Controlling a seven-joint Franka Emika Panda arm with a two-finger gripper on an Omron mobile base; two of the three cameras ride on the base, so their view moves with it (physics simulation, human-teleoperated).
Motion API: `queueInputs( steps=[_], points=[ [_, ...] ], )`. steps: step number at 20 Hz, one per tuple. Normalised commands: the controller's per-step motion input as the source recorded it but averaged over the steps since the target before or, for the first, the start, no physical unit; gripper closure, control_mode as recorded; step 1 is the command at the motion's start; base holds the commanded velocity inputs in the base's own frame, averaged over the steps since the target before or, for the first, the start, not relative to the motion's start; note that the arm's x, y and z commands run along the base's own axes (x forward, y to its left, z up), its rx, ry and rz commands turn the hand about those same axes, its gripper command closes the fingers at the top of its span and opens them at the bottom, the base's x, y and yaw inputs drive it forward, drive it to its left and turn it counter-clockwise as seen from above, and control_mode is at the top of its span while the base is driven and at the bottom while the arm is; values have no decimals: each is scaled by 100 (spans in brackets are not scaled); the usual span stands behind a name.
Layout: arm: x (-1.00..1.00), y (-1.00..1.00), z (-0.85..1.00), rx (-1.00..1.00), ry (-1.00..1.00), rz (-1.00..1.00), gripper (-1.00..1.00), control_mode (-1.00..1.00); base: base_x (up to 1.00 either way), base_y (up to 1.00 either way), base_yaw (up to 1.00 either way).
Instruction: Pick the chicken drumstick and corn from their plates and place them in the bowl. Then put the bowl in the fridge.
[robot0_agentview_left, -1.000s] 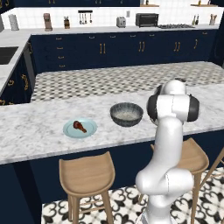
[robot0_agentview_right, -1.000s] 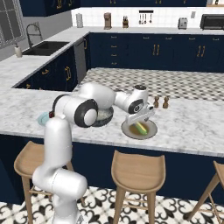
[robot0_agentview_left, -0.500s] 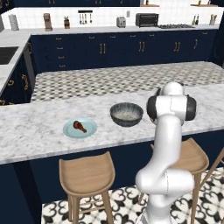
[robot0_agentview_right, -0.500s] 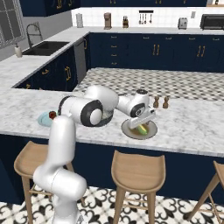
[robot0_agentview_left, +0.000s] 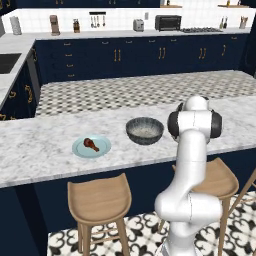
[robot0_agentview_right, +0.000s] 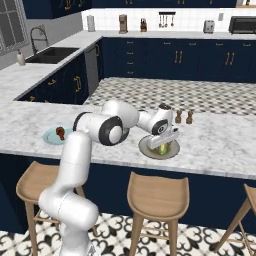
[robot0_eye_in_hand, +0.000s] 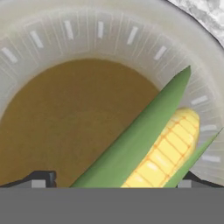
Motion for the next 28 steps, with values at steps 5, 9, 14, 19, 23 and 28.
queueInputs(
  steps=[5,9,14,19,23,28],
  points=[
    [1,0,-19,0,2,0,100,-100,0,0,0],
    [4,7,0,-1,0,-2,100,-100,0,0,0],
    [29,32,64,-10,3,-4,100,-100,0,0,0],
    [-5,62,100,4,-6,11,100,-100,0,0,0],
    [1,94,98,8,0,32,100,-100,0,0,0],
    [-14,100,55,0,5,35,100,-100,0,0,0]
  ],
)
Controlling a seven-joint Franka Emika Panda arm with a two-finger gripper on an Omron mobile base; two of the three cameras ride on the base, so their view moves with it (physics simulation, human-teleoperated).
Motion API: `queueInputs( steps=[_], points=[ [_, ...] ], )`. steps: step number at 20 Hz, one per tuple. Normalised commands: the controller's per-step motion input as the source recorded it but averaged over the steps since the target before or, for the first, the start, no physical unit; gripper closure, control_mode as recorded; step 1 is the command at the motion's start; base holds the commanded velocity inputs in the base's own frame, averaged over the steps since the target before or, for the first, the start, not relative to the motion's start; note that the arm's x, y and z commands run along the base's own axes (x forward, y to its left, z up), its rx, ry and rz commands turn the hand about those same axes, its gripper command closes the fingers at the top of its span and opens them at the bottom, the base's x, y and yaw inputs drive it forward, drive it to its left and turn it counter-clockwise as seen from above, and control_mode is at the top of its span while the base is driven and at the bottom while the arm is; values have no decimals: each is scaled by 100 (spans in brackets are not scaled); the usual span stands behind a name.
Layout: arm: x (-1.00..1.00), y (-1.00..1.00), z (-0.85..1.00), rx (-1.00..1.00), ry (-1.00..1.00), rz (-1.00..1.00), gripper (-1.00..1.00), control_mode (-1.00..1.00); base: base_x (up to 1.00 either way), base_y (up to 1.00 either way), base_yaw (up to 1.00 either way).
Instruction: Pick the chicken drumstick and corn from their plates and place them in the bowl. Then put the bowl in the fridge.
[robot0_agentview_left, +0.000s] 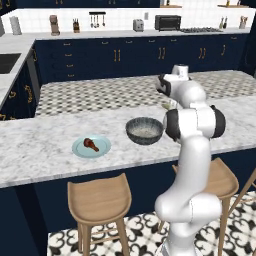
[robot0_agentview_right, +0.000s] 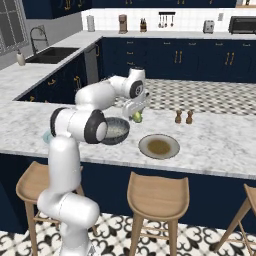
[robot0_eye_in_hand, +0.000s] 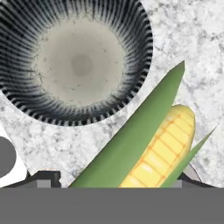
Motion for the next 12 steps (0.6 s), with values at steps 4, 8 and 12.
queueInputs(
  steps=[4,8,12],
  points=[
    [-72,100,3,-8,0,3,100,-100,0,0,0],
    [-91,100,0,-10,-9,0,100,-100,0,0,0],
    [-33,43,1,-2,-7,-2,100,-100,0,0,0]
  ],
)
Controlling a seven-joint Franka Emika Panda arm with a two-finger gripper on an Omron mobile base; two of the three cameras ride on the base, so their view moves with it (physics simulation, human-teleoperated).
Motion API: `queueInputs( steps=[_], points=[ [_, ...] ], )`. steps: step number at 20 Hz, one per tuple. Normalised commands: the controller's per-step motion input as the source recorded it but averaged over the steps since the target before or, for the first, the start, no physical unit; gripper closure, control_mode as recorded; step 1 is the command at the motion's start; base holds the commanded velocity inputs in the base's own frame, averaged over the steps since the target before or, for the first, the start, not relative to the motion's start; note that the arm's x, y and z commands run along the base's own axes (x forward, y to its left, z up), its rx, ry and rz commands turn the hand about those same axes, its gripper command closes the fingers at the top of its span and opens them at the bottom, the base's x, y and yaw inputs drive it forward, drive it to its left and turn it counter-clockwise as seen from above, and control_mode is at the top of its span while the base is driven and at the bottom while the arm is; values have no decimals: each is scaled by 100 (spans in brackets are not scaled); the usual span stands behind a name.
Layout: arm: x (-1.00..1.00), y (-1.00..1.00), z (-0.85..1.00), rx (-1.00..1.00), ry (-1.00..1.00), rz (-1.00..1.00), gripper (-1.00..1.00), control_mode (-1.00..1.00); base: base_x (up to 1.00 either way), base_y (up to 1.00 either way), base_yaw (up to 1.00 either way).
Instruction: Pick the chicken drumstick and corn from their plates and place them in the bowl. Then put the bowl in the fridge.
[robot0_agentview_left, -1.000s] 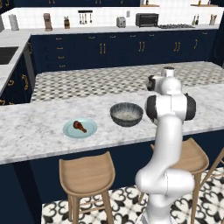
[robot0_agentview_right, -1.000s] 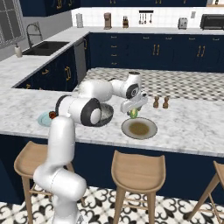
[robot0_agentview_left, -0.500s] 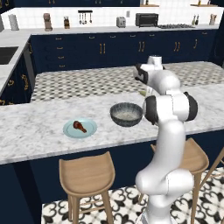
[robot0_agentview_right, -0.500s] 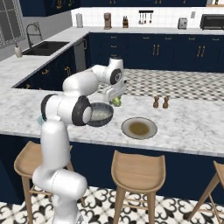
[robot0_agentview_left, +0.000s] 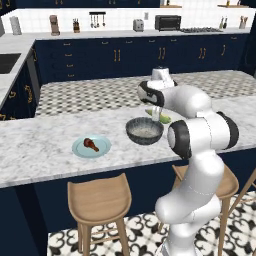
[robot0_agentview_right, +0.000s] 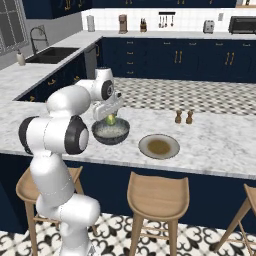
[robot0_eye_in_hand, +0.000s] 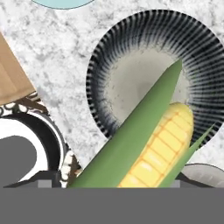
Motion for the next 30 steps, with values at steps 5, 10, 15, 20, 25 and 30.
queueInputs(
  steps=[5,10,15,20,25,30],
  points=[
    [69,0,0,0,2,0,100,-100,0,0,0],
    [45,4,-17,10,-11,1,100,-100,0,0,0],
    [5,7,-30,7,-7,4,100,-100,0,0,0],
    [1,1,-42,2,2,0,100,-100,0,0,0],
    [11,11,-16,0,1,0,100,-100,0,0,0],
    [11,21,-14,0,0,0,-100,-100,0,0,0]
  ],
)
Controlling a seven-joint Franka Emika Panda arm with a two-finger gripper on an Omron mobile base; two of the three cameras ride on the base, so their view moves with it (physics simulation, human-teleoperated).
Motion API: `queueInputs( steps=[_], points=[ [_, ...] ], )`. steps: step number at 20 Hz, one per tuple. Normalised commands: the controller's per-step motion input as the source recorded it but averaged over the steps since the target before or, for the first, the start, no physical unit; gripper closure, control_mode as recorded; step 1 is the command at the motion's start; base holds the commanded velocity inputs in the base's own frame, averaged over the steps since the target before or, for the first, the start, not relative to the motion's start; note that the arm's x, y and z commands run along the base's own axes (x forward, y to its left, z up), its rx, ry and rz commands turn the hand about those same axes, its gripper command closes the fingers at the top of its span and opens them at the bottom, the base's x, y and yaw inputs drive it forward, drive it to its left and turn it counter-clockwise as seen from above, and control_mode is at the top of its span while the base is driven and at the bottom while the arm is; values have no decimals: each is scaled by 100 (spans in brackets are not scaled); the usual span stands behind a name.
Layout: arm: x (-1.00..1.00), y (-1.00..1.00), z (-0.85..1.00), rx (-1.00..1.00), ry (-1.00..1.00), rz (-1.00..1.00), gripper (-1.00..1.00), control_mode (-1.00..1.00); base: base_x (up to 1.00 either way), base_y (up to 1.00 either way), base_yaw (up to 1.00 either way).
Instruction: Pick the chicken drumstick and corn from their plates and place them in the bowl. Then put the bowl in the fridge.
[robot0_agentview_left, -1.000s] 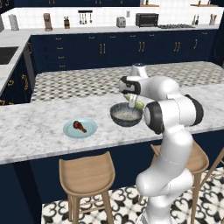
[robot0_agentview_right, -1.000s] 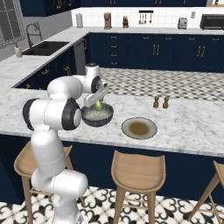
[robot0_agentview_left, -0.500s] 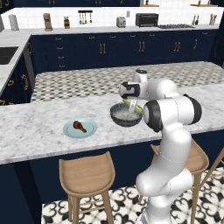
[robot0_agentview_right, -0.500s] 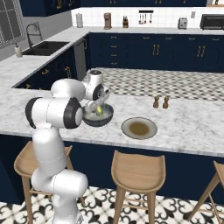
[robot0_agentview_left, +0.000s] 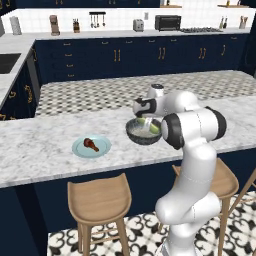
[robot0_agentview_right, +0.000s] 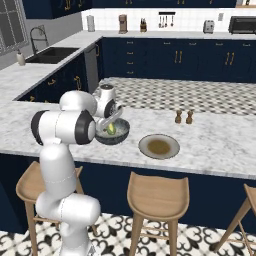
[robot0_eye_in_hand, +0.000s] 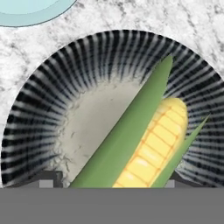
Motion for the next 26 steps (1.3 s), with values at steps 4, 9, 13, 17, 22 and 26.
queueInputs(
  steps=[4,9,13,17,22,26],
  points=[
    [0,1,-3,0,0,0,-100,-100,0,0,0],
    [0,0,0,0,0,0,-100,-100,0,0,0],
    [0,0,0,0,0,0,-100,-100,0,0,0],
    [0,0,12,-2,0,-1,-100,-100,0,0,0],
    [-30,36,42,-7,0,-16,-100,-100,0,0,0],
    [-26,65,42,-3,3,-35,-100,-100,0,0,0]
  ],
)
